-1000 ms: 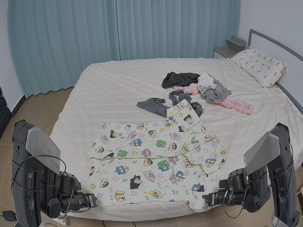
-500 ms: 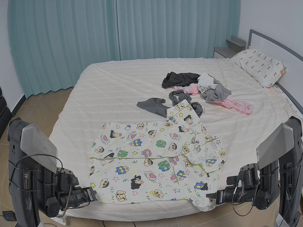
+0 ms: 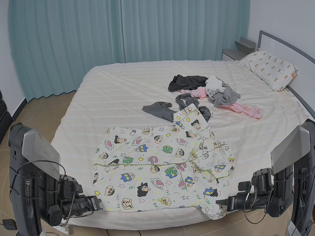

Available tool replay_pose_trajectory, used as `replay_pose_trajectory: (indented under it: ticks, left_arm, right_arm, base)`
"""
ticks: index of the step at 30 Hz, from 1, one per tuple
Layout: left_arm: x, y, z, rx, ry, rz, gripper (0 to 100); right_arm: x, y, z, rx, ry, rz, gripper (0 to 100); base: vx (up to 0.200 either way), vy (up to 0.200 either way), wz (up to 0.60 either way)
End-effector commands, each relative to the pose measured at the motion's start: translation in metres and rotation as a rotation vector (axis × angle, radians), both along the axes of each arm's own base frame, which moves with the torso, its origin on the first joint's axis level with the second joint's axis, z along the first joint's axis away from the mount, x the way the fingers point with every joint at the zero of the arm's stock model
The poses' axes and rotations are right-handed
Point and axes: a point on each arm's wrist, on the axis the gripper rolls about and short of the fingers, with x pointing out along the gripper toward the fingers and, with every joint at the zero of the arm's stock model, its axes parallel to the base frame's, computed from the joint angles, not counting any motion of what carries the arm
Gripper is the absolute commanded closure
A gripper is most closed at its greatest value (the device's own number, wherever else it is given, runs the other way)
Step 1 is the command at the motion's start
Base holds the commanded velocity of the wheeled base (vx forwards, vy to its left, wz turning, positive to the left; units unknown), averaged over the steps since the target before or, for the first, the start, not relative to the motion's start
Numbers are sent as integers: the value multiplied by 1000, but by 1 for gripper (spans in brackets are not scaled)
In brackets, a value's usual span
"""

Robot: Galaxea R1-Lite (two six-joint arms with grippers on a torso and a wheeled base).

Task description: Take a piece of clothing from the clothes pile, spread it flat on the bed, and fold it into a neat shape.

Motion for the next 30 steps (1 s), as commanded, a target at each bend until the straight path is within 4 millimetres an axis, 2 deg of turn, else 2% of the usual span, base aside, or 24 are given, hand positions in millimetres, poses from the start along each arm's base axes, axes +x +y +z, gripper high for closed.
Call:
replay_pose_trajectory:
  ticks: [1, 6, 12, 17, 18, 30]
  left_arm:
    - [-5, 1, -15, 55, 54, -29, 0]
    - [-3, 1, -19, 119, 33, -91, 0]
    - [10, -2, -26, 142, -12, -125, 0]
    - [8, -2, -26, 136, -4, -131, 0]
    - [7, -2, -25, 137, -1, -133, 100]
    - [-8, -3, -20, 135, 47, -157, 100]
  right_arm:
    - [1, 1, 1, 4, -12, 4, 100]
    - [1, 2, -1, 1, -12, 7, 100]
    - [1, 2, -1, 1, -12, 11, 100]
    - [2, 3, 0, 1, -15, 11, 100]
    - [2, 3, 0, 1, -15, 11, 100]
    - [0, 2, 1, 1, -12, 9, 100]
  base:
    - [0, 0, 0]
    - [0, 0, 0]
    - [0, 0, 0]
    - [0, 0, 0]
    - [0, 0, 0]
    - [0, 0, 0]
